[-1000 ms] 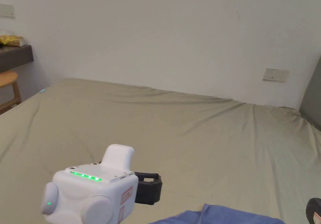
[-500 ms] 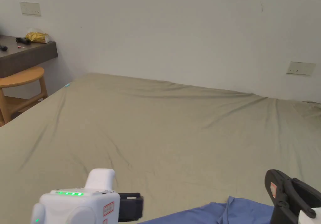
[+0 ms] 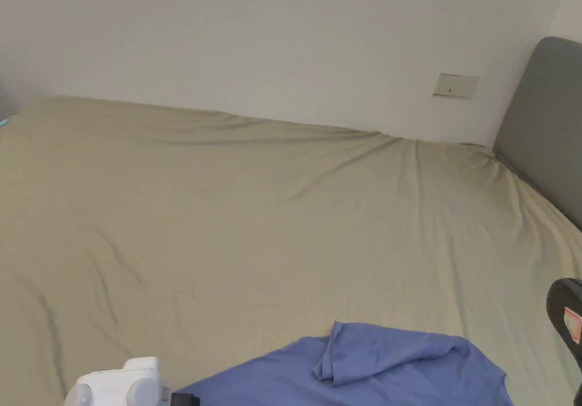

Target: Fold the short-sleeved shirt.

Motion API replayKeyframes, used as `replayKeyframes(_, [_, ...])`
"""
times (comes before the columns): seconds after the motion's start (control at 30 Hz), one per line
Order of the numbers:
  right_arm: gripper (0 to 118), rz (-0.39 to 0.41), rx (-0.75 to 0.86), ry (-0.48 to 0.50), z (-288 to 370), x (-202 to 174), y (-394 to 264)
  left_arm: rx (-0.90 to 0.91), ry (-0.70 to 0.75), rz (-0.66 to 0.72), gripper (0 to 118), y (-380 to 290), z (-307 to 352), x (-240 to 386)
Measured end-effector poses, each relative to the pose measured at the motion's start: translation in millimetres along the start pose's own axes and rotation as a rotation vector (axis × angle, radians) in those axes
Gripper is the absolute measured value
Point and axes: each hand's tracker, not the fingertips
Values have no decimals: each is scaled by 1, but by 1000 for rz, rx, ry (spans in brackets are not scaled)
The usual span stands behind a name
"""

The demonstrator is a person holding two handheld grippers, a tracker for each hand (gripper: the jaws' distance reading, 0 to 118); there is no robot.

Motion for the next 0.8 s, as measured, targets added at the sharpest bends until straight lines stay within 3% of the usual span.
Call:
replayKeyframes(0.03, [2,1,-1,-14,0,3,-1,34,27,47,112,-1,6,3])
replayKeyframes(0.07, [2,-2,0,-23,0,5,-2,138,61,95,95,-3,15,4])
replayKeyframes(0.1, [2,-10,1,-32,-2,9,-4,221,57,84,66,-9,28,4])
replayKeyframes(0.13, [2,-25,-8,-36,-5,12,-5,230,-89,71,0,-8,32,4])
replayKeyframes(0.2, [2,-53,-42,-23,-12,20,-6,167,-8,66,0,-14,28,16])
replayKeyframes(0.4, [2,-16,-47,-45,-22,36,-6,198,-168,77,0,-11,59,6])
replayKeyframes(0.57, [2,-31,-43,-56,-23,44,-11,260,-189,80,0,-4,86,-6])
replayKeyframes(0.63, [2,-41,-48,-48,-24,43,-13,222,-173,19,0,3,93,-10])
replayKeyframes(0.8, [3,-42,-61,-37,-26,38,-21,254,-269,104,0,-3,107,-22])
